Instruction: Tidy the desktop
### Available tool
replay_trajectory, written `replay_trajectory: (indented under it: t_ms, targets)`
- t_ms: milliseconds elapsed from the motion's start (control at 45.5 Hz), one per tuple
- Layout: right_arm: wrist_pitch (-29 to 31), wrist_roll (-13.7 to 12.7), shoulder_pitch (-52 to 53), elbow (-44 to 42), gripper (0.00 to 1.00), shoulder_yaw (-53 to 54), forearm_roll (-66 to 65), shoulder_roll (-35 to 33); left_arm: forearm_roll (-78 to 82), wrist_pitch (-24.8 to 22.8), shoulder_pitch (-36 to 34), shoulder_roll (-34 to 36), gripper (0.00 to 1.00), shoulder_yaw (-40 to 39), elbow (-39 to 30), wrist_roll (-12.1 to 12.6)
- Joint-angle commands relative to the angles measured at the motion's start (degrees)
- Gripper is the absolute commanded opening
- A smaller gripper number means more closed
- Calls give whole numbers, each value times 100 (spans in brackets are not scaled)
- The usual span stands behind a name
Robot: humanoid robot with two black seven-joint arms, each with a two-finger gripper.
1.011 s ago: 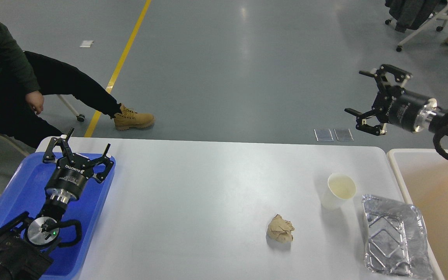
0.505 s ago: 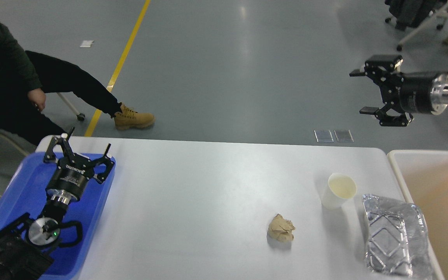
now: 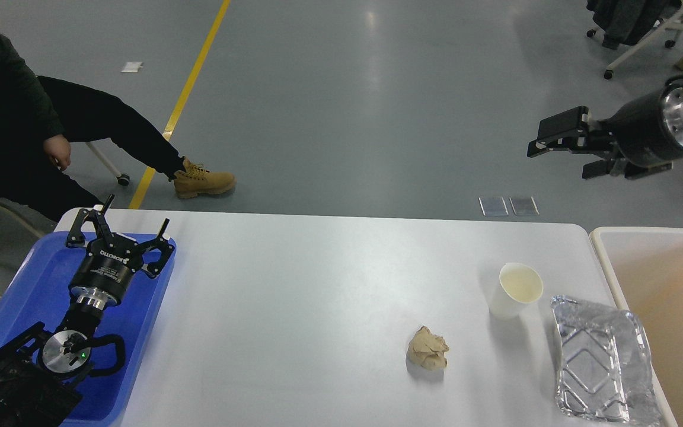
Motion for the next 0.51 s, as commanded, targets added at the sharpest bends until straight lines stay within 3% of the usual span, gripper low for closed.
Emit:
replay_trajectory:
  t_ms: [0,484]
  targets:
    - [347,84,547,159,100,-604,-845,618,-1,0,0,0,99,0,-6,0]
    - [1657,234,1162,150,100,-815,-1847,1154,-1,0,0,0,99,0,-6,0]
